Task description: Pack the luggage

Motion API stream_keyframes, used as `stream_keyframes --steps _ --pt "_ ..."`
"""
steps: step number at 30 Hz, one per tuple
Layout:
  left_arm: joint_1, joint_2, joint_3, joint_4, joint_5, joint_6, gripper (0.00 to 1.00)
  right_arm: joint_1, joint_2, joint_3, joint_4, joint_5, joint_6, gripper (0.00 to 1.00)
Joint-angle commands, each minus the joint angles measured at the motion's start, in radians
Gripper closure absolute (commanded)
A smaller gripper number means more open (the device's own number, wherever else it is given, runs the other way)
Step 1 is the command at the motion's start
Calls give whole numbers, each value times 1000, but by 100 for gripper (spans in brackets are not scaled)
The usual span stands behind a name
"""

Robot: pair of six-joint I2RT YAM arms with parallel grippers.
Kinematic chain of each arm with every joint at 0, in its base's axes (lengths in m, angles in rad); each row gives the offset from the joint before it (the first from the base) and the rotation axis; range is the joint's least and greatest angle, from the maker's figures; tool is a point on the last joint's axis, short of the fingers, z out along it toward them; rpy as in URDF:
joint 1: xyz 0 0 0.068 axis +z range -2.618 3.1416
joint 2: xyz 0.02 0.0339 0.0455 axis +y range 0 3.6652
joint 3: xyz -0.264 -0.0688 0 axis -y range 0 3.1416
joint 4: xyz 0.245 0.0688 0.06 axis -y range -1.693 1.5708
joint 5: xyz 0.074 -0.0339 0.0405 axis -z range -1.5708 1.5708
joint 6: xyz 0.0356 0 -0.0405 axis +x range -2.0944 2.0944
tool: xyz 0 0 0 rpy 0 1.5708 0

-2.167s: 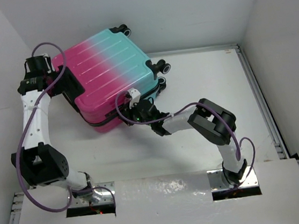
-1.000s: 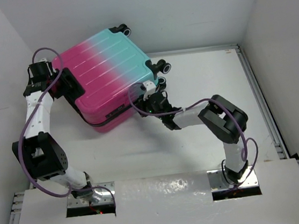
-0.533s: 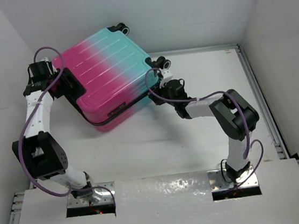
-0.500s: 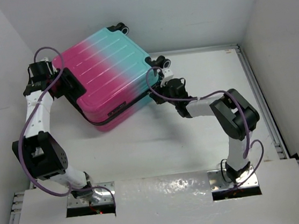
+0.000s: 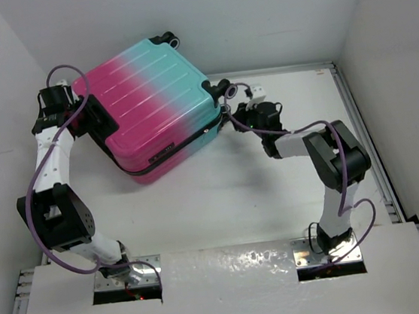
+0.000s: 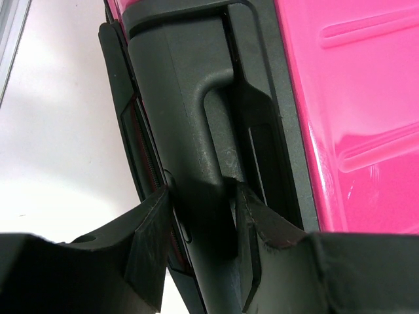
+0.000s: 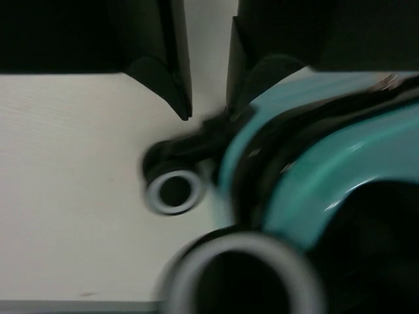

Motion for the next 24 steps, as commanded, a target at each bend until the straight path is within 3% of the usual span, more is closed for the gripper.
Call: stream_keyframes --steps 1,3,5,6,8,12,15,17,18,21,22,24 --pt "50 -20 -2 7 -89 136 100 42 -47 -48 126 -258 0 71" --pt "51 -37 -14 17 -92 136 100 113 -59 -80 143 -221 -69 48" --pt "51 -47 -32 38 -89 139 100 176 -50 -73 129 -167 -149 39" --pt "50 -51 -34 40 -89 139 100 212 -33 -50 113 -168 -166 26" --pt "51 -51 -41 41 -83 144 100 223 27 12 109 -211 -114 13" --pt "51 -44 -45 61 -61 127 100 224 62 4 189 -161 -48 10" --pt "50 -32 -34 70 -34 110 100 227 84 19 185 -135 -50 12" --pt "48 -26 -34 80 -25 107 100 229 96 41 178 -108 -50 23" --pt "50 -25 -34 87 -20 104 100 229 110 62 178 -104 -51 35" --pt "50 -21 -32 99 -11 102 100 232 128 87 200 -108 -30 53" --pt "48 -20 -31 99 -9 102 100 235 127 90 201 -105 -30 66" --pt "50 -15 -29 99 -9 108 100 252 107 84 201 -69 -62 75"
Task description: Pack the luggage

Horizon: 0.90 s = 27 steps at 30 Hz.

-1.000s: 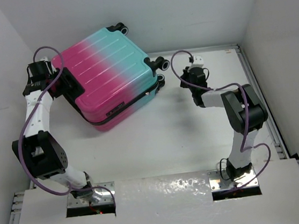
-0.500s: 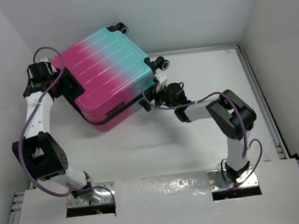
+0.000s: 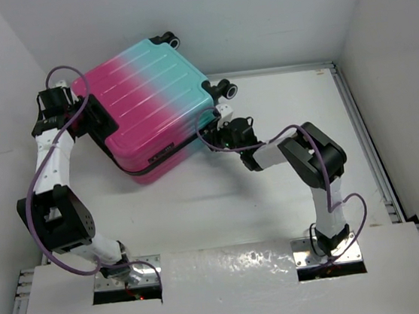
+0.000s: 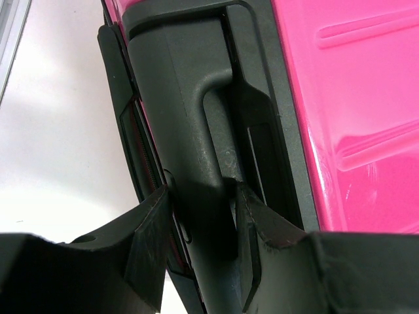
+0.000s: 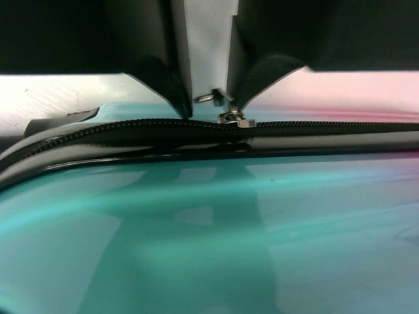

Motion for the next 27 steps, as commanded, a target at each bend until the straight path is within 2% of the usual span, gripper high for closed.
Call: stream_keyframes --steps 1,4,6,7,15,19,23,27 --pt "44 2 2 61 -28 113 100 31 -37 51 103 66 -29 80" --pt "44 2 6 65 -36 127 100 45 -61 45 103 90 -56 80" --pt "42 2 6 67 -34 128 100 45 -73 42 91 100 -66 65" --pt "42 2 4 67 -34 127 100 45 -89 43 85 106 -67 61" --pt "44 -2 -8 61 -36 128 100 45 -113 78 56 173 -116 77" --pt "45 -4 -10 56 -39 130 100 43 -106 104 40 195 -116 100" --pt "44 -7 -11 54 -46 133 100 43 -107 94 40 224 -110 100" --pt "50 -12 -8 51 -54 144 100 -19 -159 63 -30 380 -69 100"
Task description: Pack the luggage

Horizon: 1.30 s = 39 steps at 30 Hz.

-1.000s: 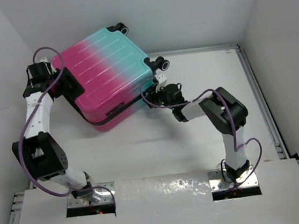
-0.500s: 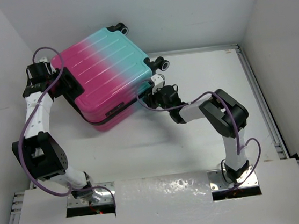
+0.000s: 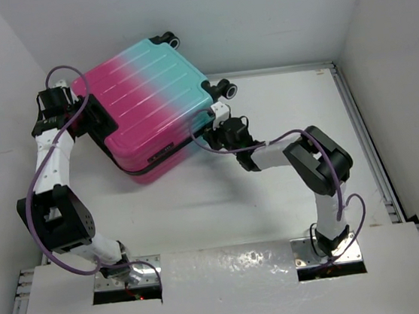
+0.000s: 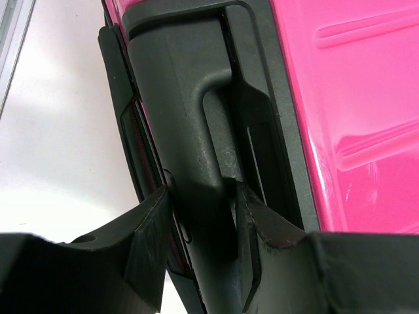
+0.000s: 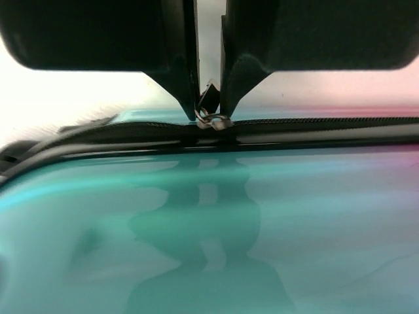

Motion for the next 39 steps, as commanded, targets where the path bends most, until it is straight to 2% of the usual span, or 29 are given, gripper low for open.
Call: stream_keyframes --steps 1,10,16,20,26,29,30,34,36,37,39 --pt "50 -13 -6 44 -53 139 100 -89 -103 40 78 222 50 100" --pt "53 -8 21 46 -59 143 100 -178 -80 135 -52 265 6 100" --pt "53 -7 35 44 -73 156 100 -224 -81 147 -99 264 -23 100" --pt "56 -8 40 44 -77 168 100 -244 -111 98 -82 287 -36 100" --pt "55 -1 47 52 -70 171 100 -257 7 227 -31 91 -42 100" --pt "55 4 60 48 -70 176 100 -308 93 294 7 51 53 100" --pt "56 2 61 41 -71 176 100 -330 130 299 89 23 155 100" --pt "55 -1 60 26 -71 212 100 -396 219 374 240 -49 303 100" --pt "55 1 61 25 -68 219 100 -401 295 496 281 -162 348 100" --pt "56 2 63 26 -61 222 100 -401 329 541 303 -275 372 100" --pt "56 4 60 34 -57 223 100 -398 389 640 338 -330 454 100"
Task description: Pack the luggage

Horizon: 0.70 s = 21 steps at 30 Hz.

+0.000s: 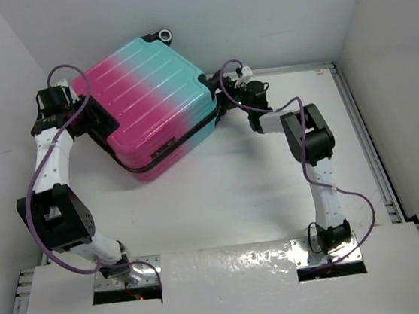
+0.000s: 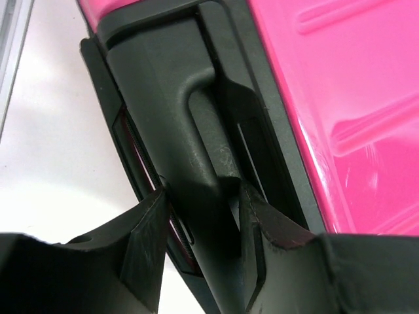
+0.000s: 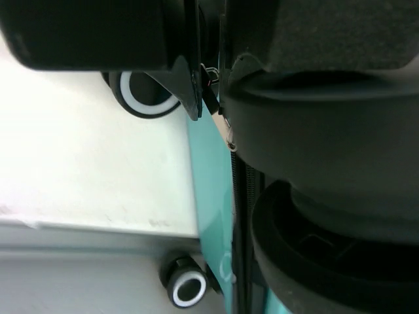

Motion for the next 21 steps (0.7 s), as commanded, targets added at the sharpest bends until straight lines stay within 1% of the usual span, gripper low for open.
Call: stream_keyframes --steps 1,3,4,5,6,7,8,9,10,11,12,13,14,15,16,17,18,20,21 --pt "52 -1 42 57 -48 188 100 -57 78 193 278 3 176 100" --pt "52 10 74 44 33 229 100 -45 88 175 307 -12 186 100" --pt "53 31 110 26 60 250 98 -30 77 158 318 -47 178 100" --pt "52 42 212 -9 90 299 61 -21 71 142 325 -66 163 100" --pt "52 49 270 -18 155 319 47 -11 70 123 335 -81 160 100" --pt "52 59 331 -23 192 342 25 1 73 126 329 -100 158 100" --pt "31 59 442 -5 211 364 1 31 88 137 316 -138 141 100" --pt "6 65 503 -2 214 384 0 48 96 154 292 -155 129 100" --pt "-32 95 576 -18 169 421 0 80 99 154 287 -163 117 100" --pt "-159 118 721 -93 121 544 0 96 99 149 287 -172 101 100" --pt "-236 146 782 -144 60 609 0 107 96 128 298 -174 101 100" --pt "-308 199 828 -193 50 651 0 127 88 109 315 -175 106 100" --pt "-419 224 876 -256 65 648 0 136 67 82 336 -171 127 100" --pt "-469 249 879 -275 125 628 0 142 53 16 392 -155 141 100" --pt "-512 299 876 -290 153 608 0 163 37 -16 417 -148 152 100" --pt "-593 324 863 -311 180 579 0 177 22 -51 442 -140 169 100" --pt "-635 351 858 -322 215 574 0 191 -10 -122 471 -128 172 100" --pt "-719 419 852 -316 208 555 0 252 -44 -191 489 -109 158 100" --pt "-736 431 853 -296 199 547 0 272 -67 -248 506 -86 157 100"
